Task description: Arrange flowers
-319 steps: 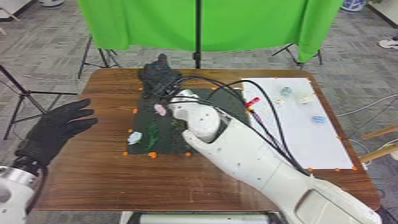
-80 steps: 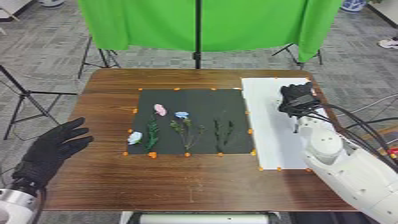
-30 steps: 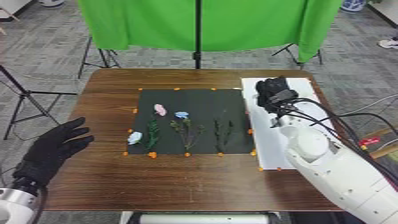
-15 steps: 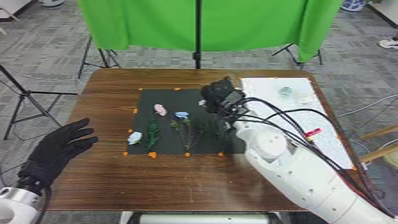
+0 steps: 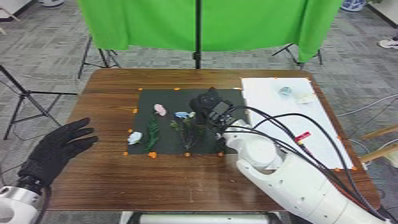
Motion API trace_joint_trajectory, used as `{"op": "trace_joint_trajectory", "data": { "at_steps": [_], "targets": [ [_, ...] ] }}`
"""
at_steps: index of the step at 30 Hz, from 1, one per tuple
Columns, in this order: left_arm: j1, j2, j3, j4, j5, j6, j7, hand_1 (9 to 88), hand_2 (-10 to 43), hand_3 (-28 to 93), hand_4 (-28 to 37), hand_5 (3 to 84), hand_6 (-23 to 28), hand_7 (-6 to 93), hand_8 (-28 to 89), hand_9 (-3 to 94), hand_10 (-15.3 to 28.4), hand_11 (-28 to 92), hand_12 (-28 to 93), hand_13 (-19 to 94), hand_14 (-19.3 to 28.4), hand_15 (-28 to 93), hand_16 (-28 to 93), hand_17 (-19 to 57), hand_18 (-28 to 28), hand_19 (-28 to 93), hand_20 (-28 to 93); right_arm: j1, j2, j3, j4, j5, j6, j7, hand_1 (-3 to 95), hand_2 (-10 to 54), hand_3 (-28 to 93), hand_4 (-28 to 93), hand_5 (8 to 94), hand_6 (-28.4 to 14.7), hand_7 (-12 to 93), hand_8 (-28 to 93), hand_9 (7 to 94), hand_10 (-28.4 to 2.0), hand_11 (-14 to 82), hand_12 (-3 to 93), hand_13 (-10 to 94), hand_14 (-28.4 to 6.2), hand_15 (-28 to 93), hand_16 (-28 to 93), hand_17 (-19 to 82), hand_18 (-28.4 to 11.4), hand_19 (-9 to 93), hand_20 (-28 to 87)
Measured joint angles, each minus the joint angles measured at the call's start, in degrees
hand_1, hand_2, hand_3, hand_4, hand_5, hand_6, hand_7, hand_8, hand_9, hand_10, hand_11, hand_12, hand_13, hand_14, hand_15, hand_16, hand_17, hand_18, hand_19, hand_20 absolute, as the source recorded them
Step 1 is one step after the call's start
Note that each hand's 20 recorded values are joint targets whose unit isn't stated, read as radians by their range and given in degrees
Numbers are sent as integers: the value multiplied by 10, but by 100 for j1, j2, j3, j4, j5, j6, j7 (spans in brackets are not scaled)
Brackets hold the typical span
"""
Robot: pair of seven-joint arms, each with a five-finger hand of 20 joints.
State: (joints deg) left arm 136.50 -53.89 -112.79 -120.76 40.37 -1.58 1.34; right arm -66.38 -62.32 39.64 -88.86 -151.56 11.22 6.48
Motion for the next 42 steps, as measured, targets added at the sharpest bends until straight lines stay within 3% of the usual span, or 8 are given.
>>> {"op": "trace_joint_trajectory", "data": {
  "at_steps": [7,15,19,22,27,30,36,42],
  "targets": [
    [-12,-2,0,2,5,0,-6,261,-11,697,-267,346,51,200,-98,318,140,251,159,284,172,350,-22,-65,232,524,2,6,-65,71,280,-125,-10,22,446,-95,798,-283,646,11,504,-24,793,-61,204,509,663,-67,632,313,300,-184,799,478],
    [-14,-9,-5,2,7,1,-7,262,-10,696,-268,347,51,200,-98,318,140,251,159,285,172,351,-23,-66,232,523,2,-136,-92,411,280,-161,-289,-152,339,-95,817,-283,639,6,437,-12,705,-93,386,293,630,-84,649,267,276,-191,780,485],
    [-12,-9,-9,2,7,0,-6,261,-11,697,-268,346,51,200,-98,318,140,251,158,285,172,350,-23,-66,232,523,2,-228,-73,475,156,-133,-333,-274,312,-95,826,-283,641,10,412,-33,697,-94,391,284,623,-86,650,268,271,-193,777,486],
    [-16,-17,-9,2,8,-2,-9,262,-11,697,-269,346,51,200,-98,318,140,252,159,285,172,350,-23,-66,232,523,2,-296,-72,505,58,-94,-365,-368,271,-94,846,-281,647,15,411,-174,694,-95,390,285,620,-89,651,268,268,-196,776,489],
    [-16,-41,-15,1,15,-2,-10,262,-10,696,-269,347,52,200,-98,318,140,252,159,284,172,351,-22,-66,232,523,2,-458,-54,641,-225,242,-540,-530,256,-88,849,-282,633,11,404,-188,673,-96,386,285,609,-93,654,269,262,-197,773,491],
    [-1,-48,-23,-2,13,0,-3,261,-10,697,-268,347,52,200,-98,318,140,252,159,284,172,349,-23,-65,231,524,2,-503,-6,679,-415,412,-548,-517,256,-83,853,-281,604,3,395,-187,640,-101,384,284,581,-100,656,266,247,-195,757,485],
    [92,31,-23,-6,-19,29,85,261,-10,697,-269,347,52,199,-98,318,140,252,159,284,172,349,-22,-66,232,523,2,-383,191,782,-472,486,-436,-177,256,-74,884,-277,457,-21,388,-186,465,-130,324,249,427,-101,559,193,183,-193,668,426],
    [90,-55,-103,-28,6,26,64,261,-10,698,-268,347,52,198,-98,318,140,252,159,284,172,350,-23,-67,233,523,2,58,747,784,74,541,-252,501,270,-94,904,-282,350,-39,371,-184,371,-134,254,223,349,-100,387,163,151,-179,611,356]
  ]
}}
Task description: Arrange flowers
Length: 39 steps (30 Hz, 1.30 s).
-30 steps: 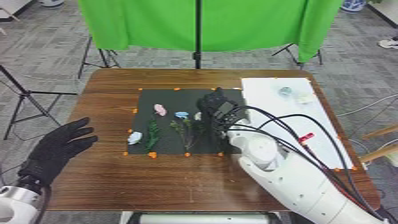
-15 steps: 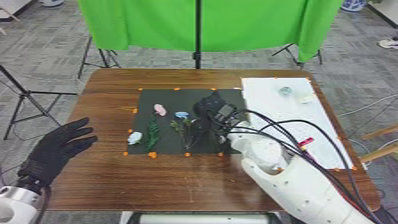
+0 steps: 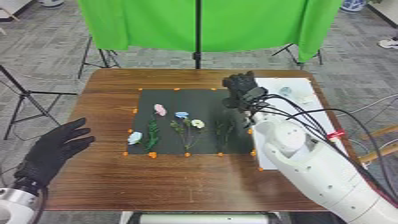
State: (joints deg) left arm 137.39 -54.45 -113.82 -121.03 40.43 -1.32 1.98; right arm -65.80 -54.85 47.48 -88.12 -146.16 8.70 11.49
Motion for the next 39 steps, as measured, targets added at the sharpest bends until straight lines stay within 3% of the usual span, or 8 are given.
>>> {"op": "trace_joint_trajectory", "data": {
  "at_steps": [5,11,17,23,26,28,33,39],
  "targets": [
    [0,-37,-24,-2,1,5,9,262,-10,696,-269,347,52,199,-97,319,140,252,158,284,172,350,-22,-66,233,523,2,47,522,342,599,-131,-255,468,260,-95,893,-283,281,-54,233,-136,303,-128,91,184,272,-139,67,214,104,-223,391,182],
    [2,-45,-25,-7,2,8,13,262,-9,696,-269,347,53,198,-97,318,141,252,158,284,171,350,-23,-66,233,524,2,-397,1045,1132,721,-99,-984,759,244,-95,890,-283,238,-58,190,-114,268,-126,69,166,218,-168,7,177,37,-263,359,100],
    [10,-49,-25,-10,2,15,17,262,-9,696,-270,347,52,199,-97,318,141,251,158,284,172,350,-23,-67,233,524,2,-566,1267,1178,994,65,-572,821,254,-95,886,-282,290,-33,236,-136,347,-101,111,184,351,-106,112,197,59,-237,371,101],
    [11,-49,-24,-10,2,14,14,261,-9,697,-269,348,53,197,-97,318,141,251,158,284,172,351,-23,-67,233,524,2,-556,1170,1231,1219,108,-596,780,346,-95,874,-282,494,40,376,-216,615,-63,267,189,629,-29,370,220,167,-184,416,197],
    [14,-49,-24,-11,2,14,9,262,-8,696,-270,348,53,197,-97,318,141,251,158,284,172,351,-23,-66,232,524,2,-524,1122,1213,1328,242,-555,783,419,-91,796,-283,580,39,494,-94,761,-45,199,342,711,-19,433,273,208,-169,456,253],
    [19,-49,-24,-14,2,13,9,261,-8,696,-270,348,53,197,-97,318,140,251,158,284,172,351,-23,-67,233,523,1,-487,1123,1132,1419,270,-241,779,454,-80,784,-283,658,48,522,-50,838,-42,231,395,768,-23,524,249,235,-159,529,304],
    [40,-53,-34,-19,3,9,5,261,-8,697,-269,349,53,198,-97,318,141,251,158,284,172,350,-23,-66,233,524,2,-513,1138,957,1556,273,977,554,461,-94,821,-283,704,35,526,-62,864,-40,252,442,773,-28,593,240,238,-160,606,350],
    [44,-48,-36,-19,0,9,6,261,-8,697,-270,348,52,198,-97,318,141,251,158,284,172,351,-23,-66,233,524,2,-656,1149,924,1162,262,1068,254,461,-95,824,-283,705,33,526,-65,863,-41,251,451,766,-31,610,243,240,-160,625,363]
  ]
}}
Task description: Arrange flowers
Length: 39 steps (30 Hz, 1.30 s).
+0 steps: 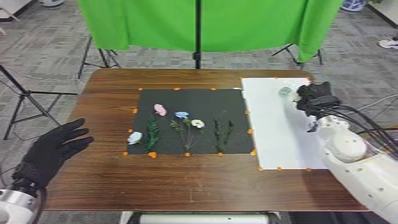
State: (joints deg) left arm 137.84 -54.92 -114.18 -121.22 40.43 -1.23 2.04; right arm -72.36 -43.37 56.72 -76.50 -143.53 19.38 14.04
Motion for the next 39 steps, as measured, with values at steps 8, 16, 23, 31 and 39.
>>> {"op": "trace_joint_trajectory", "data": {
  "at_steps": [8,16,23,31,39],
  "targets": [
    [-49,3,42,21,4,-19,-41,261,-8,696,-269,348,53,198,-97,318,141,251,159,284,171,348,-23,-66,232,524,2,234,-155,-653,-846,-32,59,-892,458,-95,820,-283,692,34,529,-58,856,-42,240,455,757,-32,604,242,238,-161,627,366],
    [-94,5,64,23,7,-35,-83,261,-8,697,-269,348,52,198,-97,318,140,250,159,284,173,349,-22,-66,232,524,2,748,-835,-1313,-735,-277,-107,-1363,457,-95,818,-283,678,36,532,-60,853,-41,210,466,750,-27,581,271,235,-162,628,367],
    [-71,2,56,19,8,-34,-82,261,-8,697,-270,348,53,198,-97,318,141,251,159,284,172,351,-22,-67,232,524,1,798,-1022,-1467,-615,-572,-203,-1332,458,-95,818,-283,664,36,529,-61,846,-41,184,475,735,-27,567,295,226,-161,620,363],
    [-76,7,62,24,8,-31,-67,260,-9,698,-269,347,53,198,-97,318,141,252,159,284,172,350,-23,-66,232,524,2,841,-1039,-1554,-426,-913,-185,-1195,459,-95,819,-283,611,41,527,-77,782,-43,172,469,667,-16,519,350,205,-164,613,358],
    [-79,12,61,25,7,-33,-63,259,-10,699,-269,348,52,198,-97,318,140,251,159,284,172,350,-23,-65,231,524,2,870,-1085,-1455,-296,-1021,-239,-1203,339,-95,890,-283,542,35,444,-121,624,-72,354,306,585,-50,600,230,169,-175,606,362]
  ]
}}
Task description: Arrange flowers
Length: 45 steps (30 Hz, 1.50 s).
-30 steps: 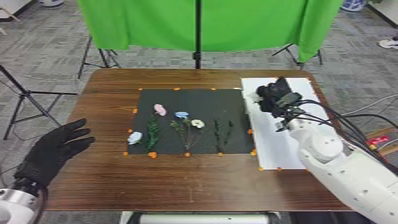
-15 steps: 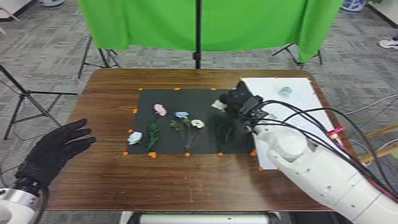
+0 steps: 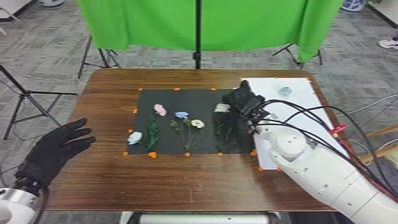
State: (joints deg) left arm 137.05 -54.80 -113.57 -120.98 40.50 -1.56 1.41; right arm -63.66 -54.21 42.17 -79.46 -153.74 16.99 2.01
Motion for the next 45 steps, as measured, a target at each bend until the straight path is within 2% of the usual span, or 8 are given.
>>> {"op": "trace_joint_trajectory", "data": {
  "at_steps": [4,9,22,25,30,35,41,45],
  "targets": [
    [3,-4,-6,-2,1,0,2,260,-9,697,-270,347,52,197,-97,318,140,251,159,284,172,350,-23,-65,231,523,2,-171,1,293,-135,9,-301,-180,299,-95,915,-282,525,31,424,-221,589,-77,387,256,557,-59,606,211,152,-183,594,365],
    [2,-5,-6,-2,1,0,10,261,-9,697,-269,346,52,199,-97,318,140,252,159,284,171,348,-23,-66,232,523,2,-436,23,652,-452,16,-920,-583,284,-95,916,-282,491,22,416,-219,550,-84,379,251,525,-61,594,202,140,-187,590,365],
    [23,-26,-27,-6,11,2,13,262,-9,695,-268,346,52,198,-97,318,140,252,159,284,172,349,-23,-66,232,523,2,-646,146,1060,-769,733,-1316,-741,199,-90,919,-258,364,-25,327,-169,413,-113,277,239,429,-87,477,191,100,-210,544,357],
    [27,-30,-27,-6,12,3,14,262,-9,696,-268,346,52,199,-97,318,140,252,159,284,172,349,-23,-66,232,523,2,-568,155,1060,-675,971,-1219,-551,198,-71,918,-247,367,-25,326,-168,405,-116,262,239,398,-89,431,181,99,-208,523,340],
    [28,-34,-27,-7,14,2,14,262,-9,696,-268,347,52,199,-97,318,141,251,158,284,172,350,-22,-67,233,524,2,-342,162,997,-359,1022,-754,71,208,-50,929,-232,319,-29,299,-155,327,-126,167,229,269,-113,202,244,64,-204,461,253],
    [33,-38,-29,-9,14,2,15,261,-9,696,-269,347,52,199,-98,318,141,251,159,284,172,351,-23,-66,232,523,2,-98,282,910,-128,821,-783,684,221,-30,932,-214,251,-46,227,-128,232,-127,67,228,185,-148,-22,315,28,-209,402,166],
    [38,-34,-18,-9,7,11,43,261,-8,696,-268,347,52,199,-98,318,141,252,159,284,172,350,-23,-66,232,523,2,77,332,1061,312,687,-1313,822,229,-72,917,-236,218,-68,180,-102,207,-135,36,230,184,-165,-43,301,19,-216,389,148],
    [38,-27,-16,-9,6,12,63,262,-9,696,-268,347,52,198,-97,318,140,251,158,284,172,350,-23,-67,232,523,2,100,336,1174,625,694,-1379,923,233,-88,917,-253,215,-70,177,-94,223,-138,42,228,240,-150,1,276,33,-215,391,152]
  ]
}}
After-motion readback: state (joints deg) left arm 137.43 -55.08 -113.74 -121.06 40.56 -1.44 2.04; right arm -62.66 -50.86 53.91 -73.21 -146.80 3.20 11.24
